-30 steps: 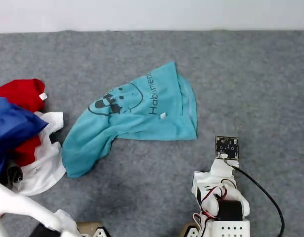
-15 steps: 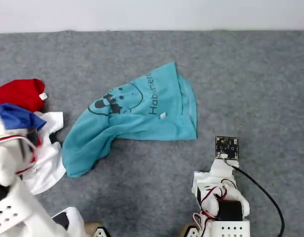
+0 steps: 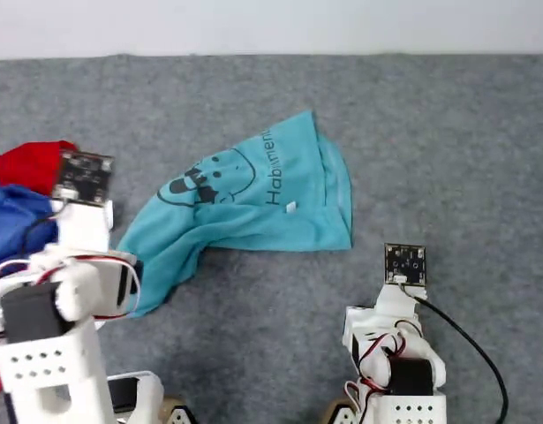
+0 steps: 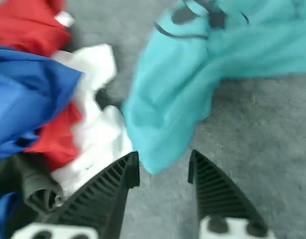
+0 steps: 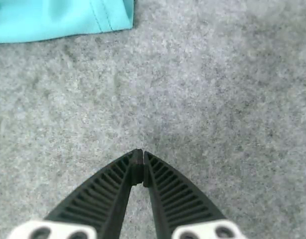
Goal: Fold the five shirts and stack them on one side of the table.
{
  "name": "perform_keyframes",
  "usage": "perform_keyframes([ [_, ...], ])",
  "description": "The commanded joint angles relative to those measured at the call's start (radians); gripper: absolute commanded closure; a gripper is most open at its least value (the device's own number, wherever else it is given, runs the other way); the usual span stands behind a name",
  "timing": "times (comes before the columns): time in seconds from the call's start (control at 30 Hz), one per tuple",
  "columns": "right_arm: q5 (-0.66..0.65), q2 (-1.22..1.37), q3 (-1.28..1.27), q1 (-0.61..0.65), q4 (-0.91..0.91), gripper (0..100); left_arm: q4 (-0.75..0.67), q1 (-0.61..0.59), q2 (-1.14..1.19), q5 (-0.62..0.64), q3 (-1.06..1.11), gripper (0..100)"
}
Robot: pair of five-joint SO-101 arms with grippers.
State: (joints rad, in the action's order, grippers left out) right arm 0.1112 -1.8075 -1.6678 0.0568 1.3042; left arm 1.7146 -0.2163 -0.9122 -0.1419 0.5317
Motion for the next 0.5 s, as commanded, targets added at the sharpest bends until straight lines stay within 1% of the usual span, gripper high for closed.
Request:
perform_keyframes([
  [0.0,0.003,-0.007,-0.015,0.001,0.002,98.7,-0.087,0.021,-0.015,0.006,0.056,84],
  [0.13,0.002,-0.005,-0.014,0.018,-0.012,98.7,-0.137,0.020,-0.018,0.006,0.119,84],
  [0.2,0.002,-0.005,-0.014,-0.019,-0.025,98.7,-0.133,0.018,-0.020,0.006,0.124,84],
  [0.27,0.000,-0.005,-0.011,-0.084,-0.081,98.9,-0.133,0.018,-0.020,0.006,0.124,84],
  [0.37,-0.040,-0.007,0.060,-0.162,-0.165,99.1,-0.135,0.017,-0.020,0.009,0.124,84],
  [0.47,-0.048,-0.004,0.196,-0.160,-0.180,99.1,-0.140,-0.043,-0.020,0.011,0.120,84],
])
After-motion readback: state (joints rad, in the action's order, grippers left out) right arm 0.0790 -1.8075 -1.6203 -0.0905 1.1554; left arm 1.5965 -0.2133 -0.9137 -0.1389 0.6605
